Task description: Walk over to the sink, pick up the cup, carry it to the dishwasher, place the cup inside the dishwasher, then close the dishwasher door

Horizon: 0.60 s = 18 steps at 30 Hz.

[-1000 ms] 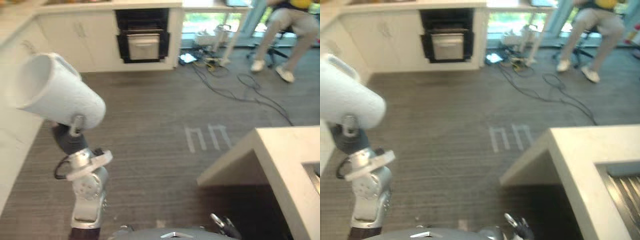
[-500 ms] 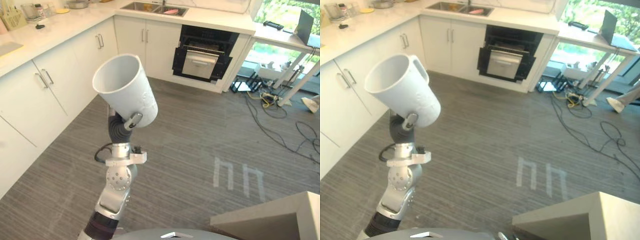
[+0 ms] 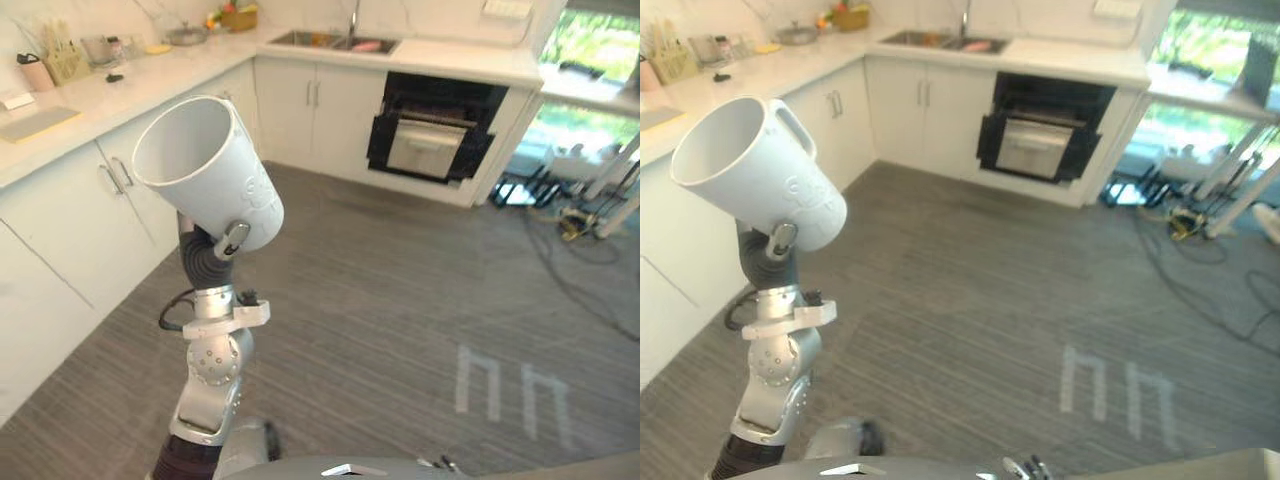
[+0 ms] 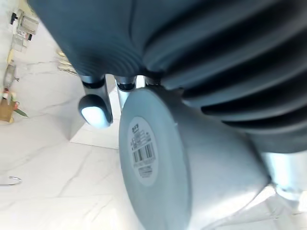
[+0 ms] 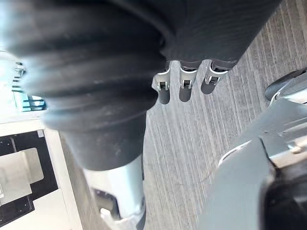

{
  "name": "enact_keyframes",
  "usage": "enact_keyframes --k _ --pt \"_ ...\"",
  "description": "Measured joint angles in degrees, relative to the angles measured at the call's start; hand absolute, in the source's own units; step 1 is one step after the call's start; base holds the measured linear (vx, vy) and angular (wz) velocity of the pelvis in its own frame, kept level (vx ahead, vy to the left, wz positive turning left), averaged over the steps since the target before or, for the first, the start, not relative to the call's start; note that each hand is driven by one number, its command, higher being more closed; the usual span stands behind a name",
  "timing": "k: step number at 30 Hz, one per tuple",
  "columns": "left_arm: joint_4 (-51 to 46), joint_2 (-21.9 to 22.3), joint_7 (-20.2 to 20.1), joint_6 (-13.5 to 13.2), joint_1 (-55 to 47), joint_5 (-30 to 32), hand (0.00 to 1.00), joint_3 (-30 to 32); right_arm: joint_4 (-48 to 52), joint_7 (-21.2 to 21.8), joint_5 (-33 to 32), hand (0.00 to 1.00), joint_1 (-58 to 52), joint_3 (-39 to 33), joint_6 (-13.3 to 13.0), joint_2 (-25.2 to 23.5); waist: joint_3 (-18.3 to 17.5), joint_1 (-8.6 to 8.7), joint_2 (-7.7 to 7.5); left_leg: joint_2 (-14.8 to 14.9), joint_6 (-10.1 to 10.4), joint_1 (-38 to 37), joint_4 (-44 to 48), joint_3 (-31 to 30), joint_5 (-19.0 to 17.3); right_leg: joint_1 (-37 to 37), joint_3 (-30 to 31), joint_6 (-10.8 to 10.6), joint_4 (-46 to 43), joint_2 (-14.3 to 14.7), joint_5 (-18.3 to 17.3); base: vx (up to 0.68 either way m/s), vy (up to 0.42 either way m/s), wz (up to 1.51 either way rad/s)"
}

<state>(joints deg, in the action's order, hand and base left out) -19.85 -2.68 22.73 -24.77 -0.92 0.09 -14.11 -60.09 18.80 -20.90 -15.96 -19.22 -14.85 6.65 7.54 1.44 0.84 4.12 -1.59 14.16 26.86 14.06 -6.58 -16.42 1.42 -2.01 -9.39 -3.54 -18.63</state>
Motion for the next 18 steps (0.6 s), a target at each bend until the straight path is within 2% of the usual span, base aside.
enact_keyframes --k 2,3,5,8,9,10,11,12,13,14,15,16,17,18 --pt "0.1 0.2 -0.1 0.0 0.3 0.0 1.0 0.9 -1.1 -0.1 1.1 0.0 1.5 0.7 0.1 -0.3 0.7 -0.25 -0.22 0.7 -1.3 1.6 5.2 -1.0 -2.9 -0.1 2.3 -1.1 0.2 0.1 0.9 0.3 0.121 -0.32" --pt "0.6 -0.8 -0.1 0.0 -0.4 0.0 1.0 0.7 -1.9 -0.3 1.2 0.0 2.3 1.1 0.1 -0.9 0.9 -0.86 -1.63 0.4 -0.9 0.6 5.8 -1.4 -4.8 -0.4 3.6 -0.7 -0.6 -0.7 1.2 0.34 0.143 -0.55" --pt "0.7 -1.4 -0.7 0.0 -0.4 -0.1 1.0 0.1 -2.1 -0.5 1.1 0.0 2.3 1.1 0.1 -1.0 0.6 -0.85 -2.26 -0.4 -1.2 -1.4 4.2 -0.8 -5.9 0.1 3.9 -1.2 -3.2 -1.3 2.0 0.3 0.106 -0.28" --pt "0.7 -1.9 -2.6 0.0 0.2 -1.3 1.0 -2.1 -3.7 -0.5 1.1 0.0 1.6 1.0 0.1 -1.5 -0.7 -0.76 -2.72 -2.8 -1.6 -6.1 -2.3 0.2 -6.0 7.2 1.9 -5.0 -19.1 -2.7 4.5 0.26 0.11 -0.08" --pt "0.7 -1.9 -3.1 0.0 0.6 -1.2 1.0 -2.7 -3.9 -0.4 1.0 0.0 1.1 1.1 0.1 -1.7 -0.9 -0.92 -2.9 -3.7 -1.4 -8.8 -5.1 0.7 -6.3 11.5 0.4 -8.1 -28.6 -4.0 7.8 0.24 0.125 -0.24" --pt "0.7 -2.3 -3.1 0.0 0.6 -1.2 1.0 -3.0 -3.5 -0.1 1.0 0.0 1.1 1.0 0.0 -1.8 -0.8 -0.94 -3.27 -5.1 -1.8 -12.6 -8.7 1.2 -6.5 16.2 -1.8 -7.5 -38.5 -6.5 13.6 0.3 0.154 -0.29" --pt "0.6 -2.6 -3.0 0.1 0.6 -1.2 1.0 -3.3 -3.3 0.1 1.1 0.0 1.1 1.1 0.0 -1.7 -0.8 -0.86 -3.16 -5.7 -1.7 -14.4 -10.5 1.4 -6.5 18.7 -2.8 -5.9 -43.3 -7.4 14.5 0.31 0.132 -0.35" --pt "0.6 -3.1 -2.6 0.2 0.6 -1.0 1.0 -3.6 -2.6 0.6 1.1 0.0 1.0 1.3 0.0 -1.7 -0.7 -0.54 -3.01 -5.9 -1.7 -17.8 -12.9 1.6 -6.5 22.4 -4.3 -3.1 -49.0 -7.6 12.7 0.21 0.077 -0.24" --pt "0.6 -3.2 -2.2 0.4 0.6 -1.0 1.0 -3.9 -1.9 0.8 1.1 0.0 1.0 1.6 0.0 -1.6 -0.6 -0.21 -3.1 -5.6 -1.7 -19.1 -14.1 1.5 -6.5 23.8 -5.1 -2.5 -49.9 -6.8 10.9 0.28 0.06 -0.12" --pt "0.6 -3.3 -1.8 0.5 0.7 -1.0 1.0 -4.1 -0.9 1.1 1.1 0.0 1.0 2.9 -0.4 -1.6 -1.2 0.68 -2.23 -5.1 -1.3 -21.4 -15.9 1.2 -6.7 26.8 -6.6 -2.1 -48.7 -5.1 7.7 0.24 -0.002 0.16" --pt "0.6 -3.3 -1.9 0.6 0.9 -1.0 1.0 -4.6 0.0 1.2 1.0 0.0 1.3 3.5 -0.8 -1.7 -1.2 1.83 -2.2 -4.1 -0.3 -22.4 -17.0 0.8 -6.7 29.7 -8.3 -1.6 -43.4 -3.7 4.9 0.3 -0.009 0.24" --pt "0.6 -3.3 -1.9 0.6 1.0 -1.0 1.0 -4.7 0.2 1.1 1.1 0.0 1.4 3.5 -0.9 -1.8 -1.3 2.07 -2.14 -4.0 -0.1 -22.5 -17.1 0.7 -6.6 30.2 -8.7 -1.6 -41.7 -3.5 4.6 0.32 -0.052 0.4" --pt "0.7 -3.3 -2.5 1.1 1.3 -1.1 1.0 -4.7 0.6 1.1 1.0 0.0 1.4 4.2 -1.4 -2.1 -1.3 2.75 -2.0 -2.5 0.7 -22.9 -17.2 -0.1 -7.0 31.7 -10.0 -1.2 -27.7 -1.7 4.9 0.39 -0.072 0.26" --pt "0.9 -3.3 -2.4 1.5 1.2 -1.1 1.0 -4.4 0.6 1.0 1.1 0.0 1.4 5.1 -1.7 -2.2 -1.6 2.59 -2.54 -1.9 2.0 -24.4 -16.9 0.0 -7.7 31.5 -9.3 -1.0 -16.4 0.1 9.1 0.44 -0.091 0.2"
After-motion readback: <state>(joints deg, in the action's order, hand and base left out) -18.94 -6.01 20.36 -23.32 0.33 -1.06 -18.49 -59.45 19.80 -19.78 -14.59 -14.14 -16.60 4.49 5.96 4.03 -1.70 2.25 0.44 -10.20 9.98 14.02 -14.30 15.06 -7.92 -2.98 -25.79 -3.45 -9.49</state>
